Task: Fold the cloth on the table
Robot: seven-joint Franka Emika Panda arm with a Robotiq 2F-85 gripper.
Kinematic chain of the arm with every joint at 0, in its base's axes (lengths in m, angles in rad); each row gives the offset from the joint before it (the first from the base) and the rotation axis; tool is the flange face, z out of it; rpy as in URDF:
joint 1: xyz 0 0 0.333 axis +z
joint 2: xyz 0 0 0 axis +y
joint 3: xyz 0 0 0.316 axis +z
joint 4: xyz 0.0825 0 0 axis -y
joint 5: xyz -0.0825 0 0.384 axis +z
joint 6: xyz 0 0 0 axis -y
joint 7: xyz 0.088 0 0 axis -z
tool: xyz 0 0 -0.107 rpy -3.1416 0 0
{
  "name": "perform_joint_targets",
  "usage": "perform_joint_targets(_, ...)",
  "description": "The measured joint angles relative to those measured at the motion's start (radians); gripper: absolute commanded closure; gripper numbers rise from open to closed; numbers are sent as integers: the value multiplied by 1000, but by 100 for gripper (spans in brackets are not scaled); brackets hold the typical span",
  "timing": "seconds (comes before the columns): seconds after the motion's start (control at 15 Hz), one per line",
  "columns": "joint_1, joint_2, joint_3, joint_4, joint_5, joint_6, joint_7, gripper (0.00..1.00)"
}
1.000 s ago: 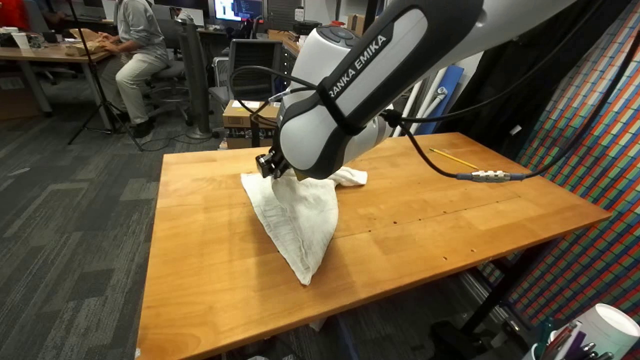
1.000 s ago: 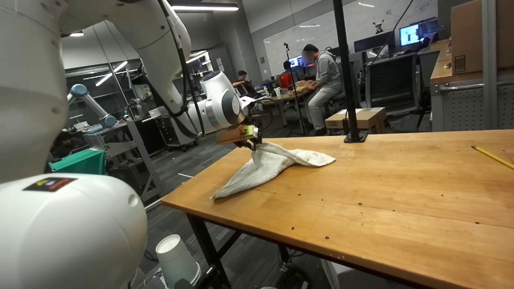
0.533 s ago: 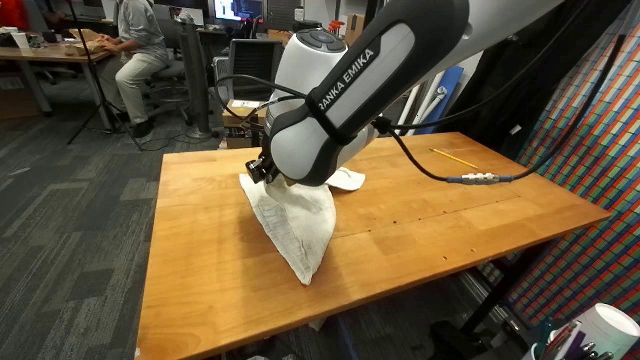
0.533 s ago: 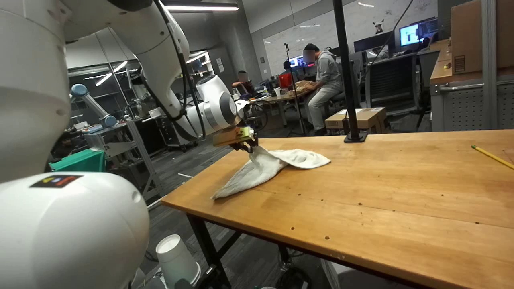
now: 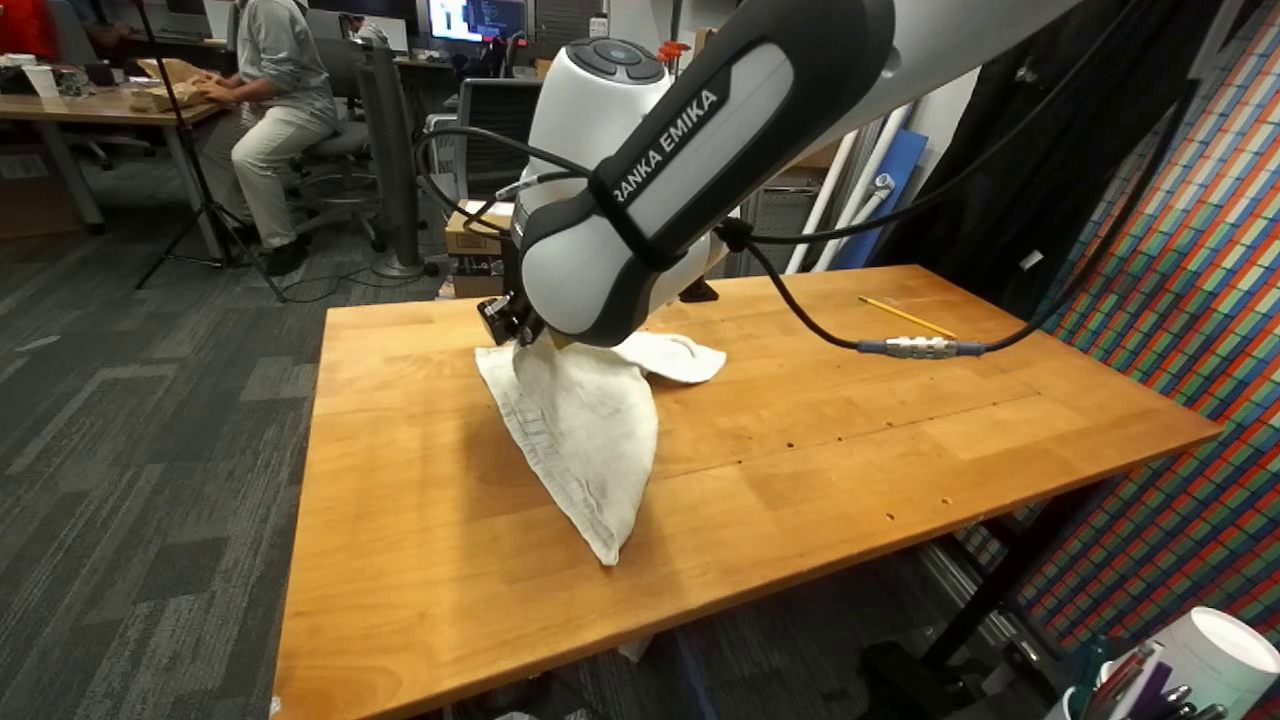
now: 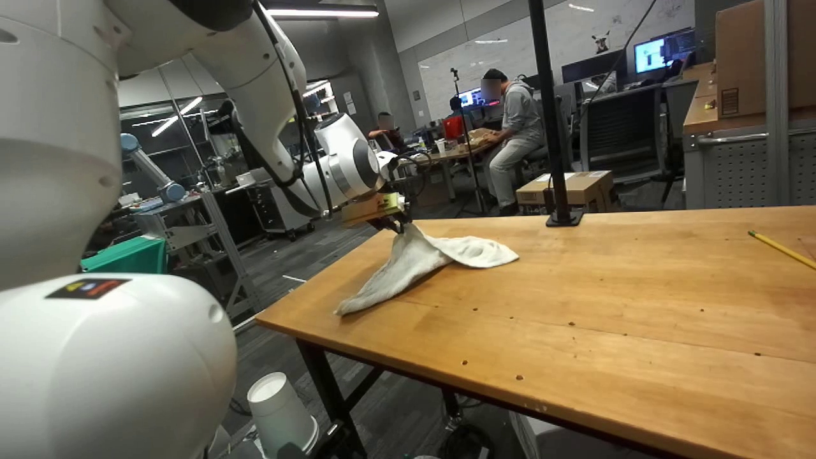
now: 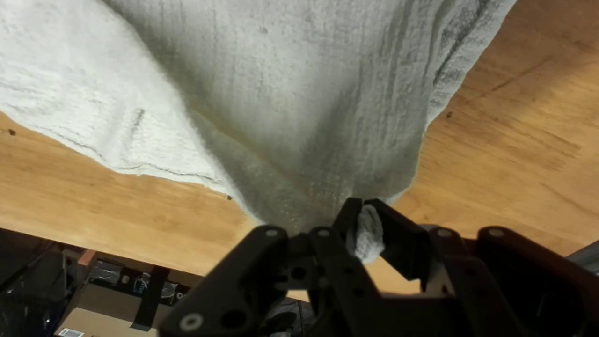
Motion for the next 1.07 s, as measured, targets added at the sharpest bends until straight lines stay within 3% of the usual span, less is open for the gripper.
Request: perform_joint_targets(1.07, -3, 90, 35, 130, 0, -71, 20, 90)
